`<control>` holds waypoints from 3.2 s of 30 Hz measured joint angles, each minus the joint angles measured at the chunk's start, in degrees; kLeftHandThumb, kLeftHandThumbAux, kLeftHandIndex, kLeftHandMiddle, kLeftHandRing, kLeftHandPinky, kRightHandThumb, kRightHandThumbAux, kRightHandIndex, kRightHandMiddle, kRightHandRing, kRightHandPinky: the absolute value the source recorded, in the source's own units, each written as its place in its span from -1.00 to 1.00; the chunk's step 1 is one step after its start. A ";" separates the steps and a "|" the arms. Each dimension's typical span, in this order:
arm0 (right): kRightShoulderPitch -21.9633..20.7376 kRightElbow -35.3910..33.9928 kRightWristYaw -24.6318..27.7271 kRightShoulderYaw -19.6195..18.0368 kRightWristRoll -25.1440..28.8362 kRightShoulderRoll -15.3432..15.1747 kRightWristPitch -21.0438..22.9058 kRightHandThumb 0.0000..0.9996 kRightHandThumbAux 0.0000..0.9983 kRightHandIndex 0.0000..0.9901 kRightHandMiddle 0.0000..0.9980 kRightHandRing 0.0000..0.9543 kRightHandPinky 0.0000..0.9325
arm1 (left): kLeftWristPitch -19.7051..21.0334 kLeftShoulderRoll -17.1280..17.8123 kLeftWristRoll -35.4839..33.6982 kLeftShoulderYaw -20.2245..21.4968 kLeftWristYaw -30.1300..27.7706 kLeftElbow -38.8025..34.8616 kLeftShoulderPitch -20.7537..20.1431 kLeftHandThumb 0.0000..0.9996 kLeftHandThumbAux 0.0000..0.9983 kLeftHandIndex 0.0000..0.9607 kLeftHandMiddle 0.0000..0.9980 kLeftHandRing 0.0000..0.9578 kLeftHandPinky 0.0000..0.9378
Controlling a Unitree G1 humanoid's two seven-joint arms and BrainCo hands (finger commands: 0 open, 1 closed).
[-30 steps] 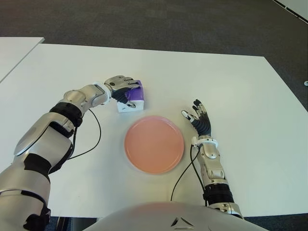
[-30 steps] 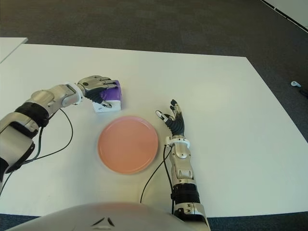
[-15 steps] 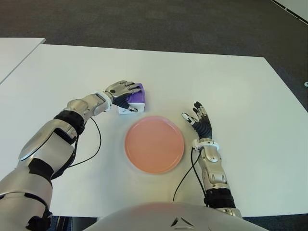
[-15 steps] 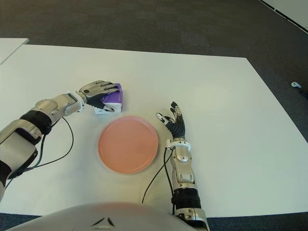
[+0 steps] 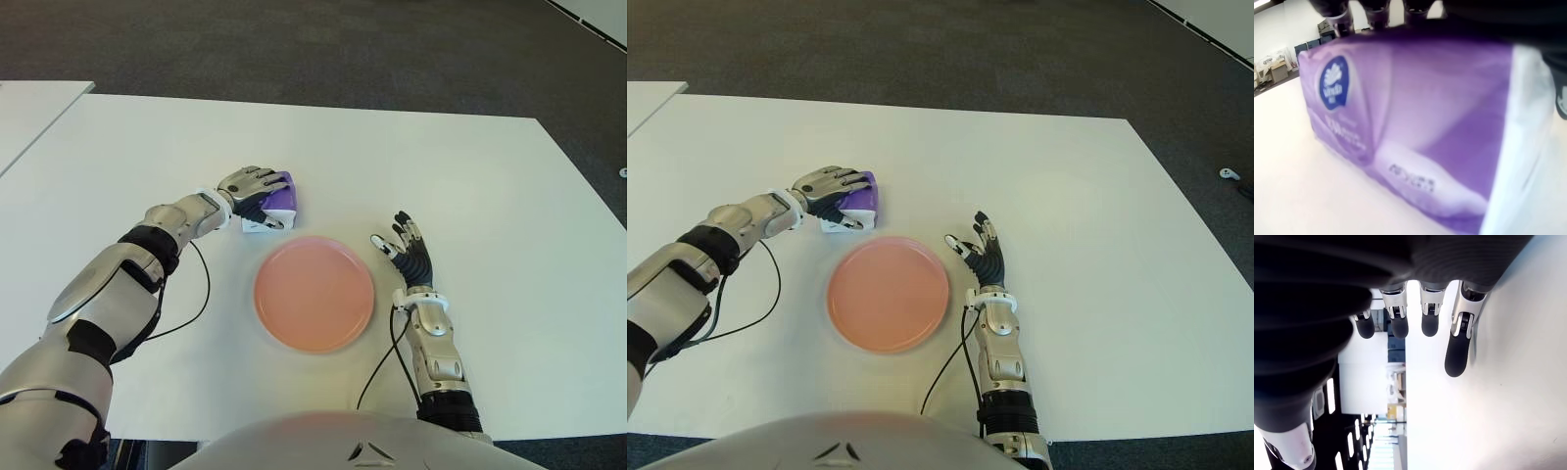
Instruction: Put the tissue paper into the plate.
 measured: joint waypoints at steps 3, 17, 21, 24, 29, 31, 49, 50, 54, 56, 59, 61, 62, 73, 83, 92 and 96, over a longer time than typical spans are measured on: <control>0.18 -0.22 0.01 0.00 0.05 0.00 0.15 -0.84 0.39 -0.98 -0.87 -0.91 -0.90 | 0.18 -0.12 -0.24 -0.20 0.00 0.10 -0.04 -1.00 -0.45 -1.00 -1.00 -1.00 -1.00; 0.84 -1.08 0.39 -0.11 0.23 0.00 0.38 -0.83 0.39 -0.97 -0.86 -0.90 -0.88 | 0.13 -0.18 -2.63 -0.24 -0.04 0.25 0.25 -1.00 -0.40 -1.00 -1.00 -1.00 -1.00; 0.85 -1.08 0.41 -0.13 0.24 0.01 0.38 -0.82 0.39 -0.96 -0.86 -0.90 -0.87 | 0.14 -0.18 -2.72 -0.31 -0.03 0.32 0.22 -1.00 -0.39 -1.00 -1.00 -1.00 -1.00; 0.85 -1.08 0.41 -0.13 0.24 0.01 0.38 -0.82 0.39 -0.96 -0.86 -0.90 -0.87 | 0.14 -0.19 -2.71 -0.43 -0.02 0.46 0.13 -1.00 -0.39 -1.00 -1.00 -1.00 -1.00; 0.96 -1.17 0.41 -0.11 0.23 0.01 0.38 -0.82 0.39 -0.96 -0.87 -0.90 -0.87 | 0.11 -0.22 -2.69 -0.72 0.51 0.87 0.04 -1.00 -0.39 -1.00 -1.00 -1.00 -1.00; 1.02 -1.25 0.41 -0.12 0.23 0.02 0.38 -0.82 0.39 -0.96 -0.86 -0.90 -0.87 | 0.10 -0.22 -2.63 -0.91 0.81 1.00 -0.03 -1.00 -0.39 -1.00 -1.00 -1.00 -1.00; 1.82 -2.15 0.39 -0.16 0.26 0.24 0.51 -0.83 0.35 -0.95 -0.86 -0.90 -0.89 | 3.94 -1.73 2.04 -7.40 13.20 6.10 -1.33 -0.88 -0.06 -1.00 -1.00 -1.00 -0.97; 1.82 -2.19 0.38 -0.17 0.26 0.25 0.58 -0.83 0.35 -0.95 -0.86 -0.90 -0.88 | 4.36 -2.09 2.06 -7.59 14.04 7.06 -1.53 -0.87 -0.04 -1.00 -1.00 -1.00 -0.95; 1.79 -2.23 0.38 -0.19 0.26 0.32 0.77 -0.83 0.35 -0.95 -0.86 -0.90 -0.90 | 5.20 -3.66 1.92 -7.68 16.73 10.77 -2.01 -0.75 0.11 -0.99 -0.91 -0.90 -0.74; 1.79 -2.24 0.38 -0.19 0.26 0.34 0.79 -0.83 0.35 -0.95 -0.85 -0.90 -0.89 | 5.37 -4.11 1.64 -7.35 17.80 11.87 -1.88 -0.67 0.14 -0.90 -0.80 -0.77 -0.60; 1.79 -2.26 0.44 -0.21 0.35 0.36 0.79 -0.83 0.35 -0.95 -0.85 -0.89 -0.88 | 5.42 -4.33 1.26 -7.10 20.69 12.87 -1.27 -0.45 0.19 -0.58 -0.39 -0.33 -0.19; 1.79 -2.25 0.58 -0.23 0.51 0.37 0.79 -0.82 0.36 -0.95 -0.84 -0.88 -0.88 | 5.74 -4.32 1.33 -7.25 23.97 13.23 -0.67 0.05 0.32 -0.31 -0.07 -0.01 0.13; 1.80 -2.26 0.64 -0.24 0.62 0.37 0.79 -0.82 0.36 -0.95 -0.84 -0.88 -0.88 | 6.02 -4.32 1.40 -7.37 25.59 13.30 -0.37 0.12 0.34 -0.27 -0.01 0.06 0.19; 1.96 -2.84 0.88 -0.24 1.10 0.36 0.80 -0.82 0.37 -0.95 -0.85 -0.89 -0.88 | 10.60 -4.44 3.80 -10.66 44.76 14.15 2.53 0.46 0.40 -0.08 0.52 0.60 0.73; 2.01 -2.99 0.93 -0.33 1.36 0.33 0.82 -0.83 0.37 -0.96 -0.84 -0.88 -0.88 | 12.07 -5.35 4.42 -12.07 48.29 15.41 2.42 0.49 0.40 -0.08 0.73 0.80 0.87; 2.20 -3.21 0.93 -0.39 1.43 0.33 0.82 -0.83 0.36 -0.95 -0.84 -0.88 -0.87 | 9.98 -5.88 2.66 -10.04 48.01 15.53 2.73 0.50 0.40 -0.08 0.74 0.81 0.80; 2.28 -3.29 0.93 -0.39 1.44 0.32 0.82 -0.82 0.37 -0.95 -0.84 -0.88 -0.87 | 8.13 -6.13 1.28 -8.45 47.68 15.53 2.85 0.49 0.40 -0.08 0.73 0.80 0.75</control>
